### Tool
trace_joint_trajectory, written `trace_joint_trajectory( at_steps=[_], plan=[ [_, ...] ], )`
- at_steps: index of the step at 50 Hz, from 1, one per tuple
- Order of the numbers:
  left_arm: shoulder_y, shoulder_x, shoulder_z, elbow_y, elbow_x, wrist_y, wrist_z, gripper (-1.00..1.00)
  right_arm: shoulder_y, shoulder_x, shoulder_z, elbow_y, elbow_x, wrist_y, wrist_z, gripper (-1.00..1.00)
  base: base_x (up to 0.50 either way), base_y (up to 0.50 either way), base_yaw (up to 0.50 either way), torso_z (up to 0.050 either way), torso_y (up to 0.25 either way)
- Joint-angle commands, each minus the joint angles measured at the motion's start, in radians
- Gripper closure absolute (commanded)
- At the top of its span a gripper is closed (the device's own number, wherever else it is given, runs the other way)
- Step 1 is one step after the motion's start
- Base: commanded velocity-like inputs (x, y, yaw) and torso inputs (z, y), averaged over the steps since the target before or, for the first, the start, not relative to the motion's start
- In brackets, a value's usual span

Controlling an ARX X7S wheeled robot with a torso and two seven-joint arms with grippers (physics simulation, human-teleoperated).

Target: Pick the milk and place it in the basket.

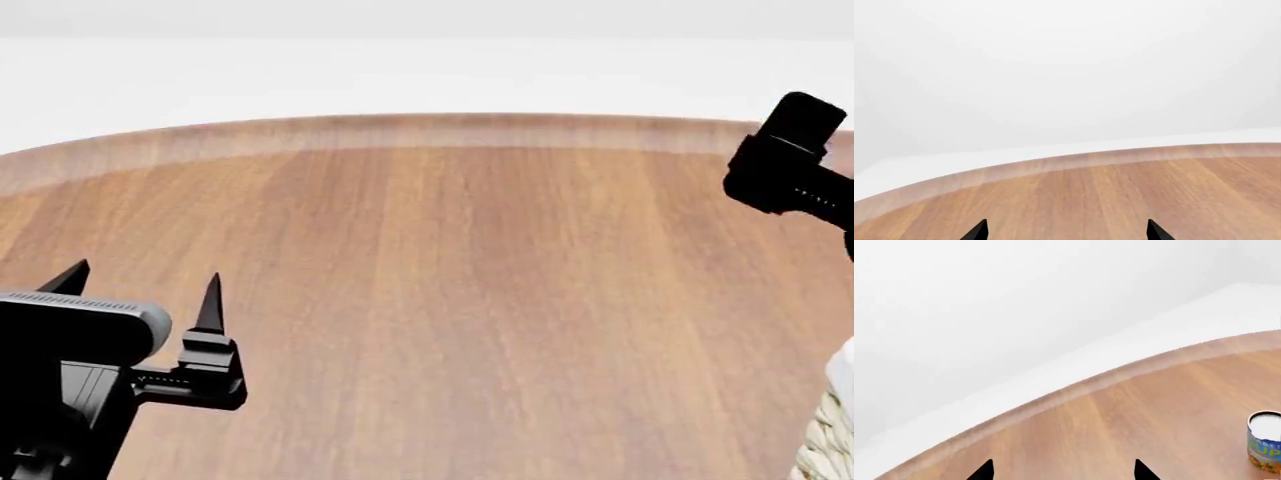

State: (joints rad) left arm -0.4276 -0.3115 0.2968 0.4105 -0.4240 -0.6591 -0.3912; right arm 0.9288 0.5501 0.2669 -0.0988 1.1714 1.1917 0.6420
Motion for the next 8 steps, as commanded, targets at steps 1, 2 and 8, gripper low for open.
trace_joint_trajectory(
  at_steps=[1,2,8],
  plan=[
    [-0.002,-0.001,0.004,-0.001,-0.003,0.001,-0.003,-1.00,0.035,-0.093,-0.356,-0.054,-0.149,-0.059,-0.136,-1.00,0.00,0.00,0.00,0.000,0.000],
    [-0.002,-0.001,0.003,-0.002,-0.003,0.001,-0.003,-1.00,0.024,-0.107,-0.362,-0.055,-0.145,-0.070,-0.149,-1.00,0.00,0.00,0.00,0.000,0.000],
    [-0.003,-0.003,0.004,-0.004,-0.004,0.004,-0.005,-1.00,-0.015,-0.110,-0.469,-0.125,-0.243,-0.129,-0.159,-1.00,0.00,0.00,0.00,0.000,0.000]
  ],
)
